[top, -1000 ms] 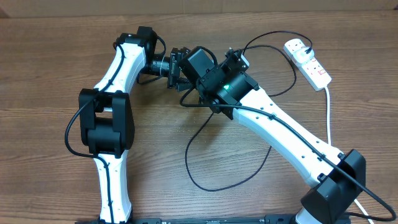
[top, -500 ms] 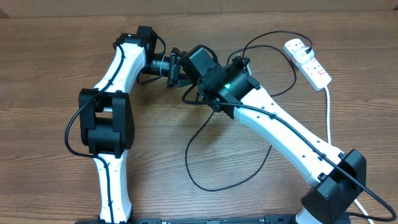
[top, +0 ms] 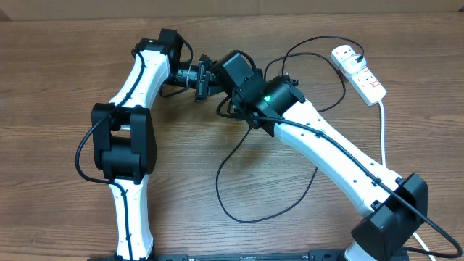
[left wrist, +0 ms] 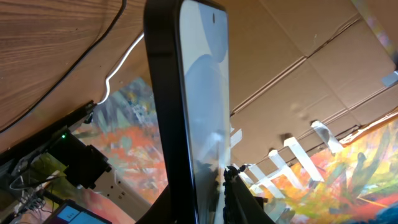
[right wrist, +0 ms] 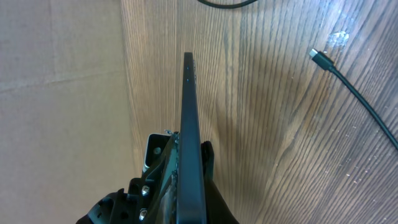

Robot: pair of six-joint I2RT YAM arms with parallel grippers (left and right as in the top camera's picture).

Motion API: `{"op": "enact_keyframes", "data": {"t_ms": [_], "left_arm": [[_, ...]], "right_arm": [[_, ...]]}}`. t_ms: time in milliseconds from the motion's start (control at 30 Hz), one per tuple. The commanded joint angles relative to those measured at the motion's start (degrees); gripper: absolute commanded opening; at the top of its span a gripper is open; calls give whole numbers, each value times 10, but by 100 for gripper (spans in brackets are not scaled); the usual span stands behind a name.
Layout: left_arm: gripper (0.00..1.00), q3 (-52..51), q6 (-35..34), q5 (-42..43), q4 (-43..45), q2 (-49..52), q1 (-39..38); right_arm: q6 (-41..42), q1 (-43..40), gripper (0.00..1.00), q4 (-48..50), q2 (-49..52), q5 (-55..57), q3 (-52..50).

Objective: Plug charger to phone and switch on socket

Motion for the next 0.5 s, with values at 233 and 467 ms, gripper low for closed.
{"op": "enact_keyframes", "data": {"t_ms": [233, 467], "left_arm": [[4, 15, -8, 39, 3, 5, -3], [4, 15, -5, 38, 4, 5, -3]], "right_arm": [[40, 6, 6, 10, -6, -50, 12], [-4, 5, 16, 3, -6, -51, 12]]}}
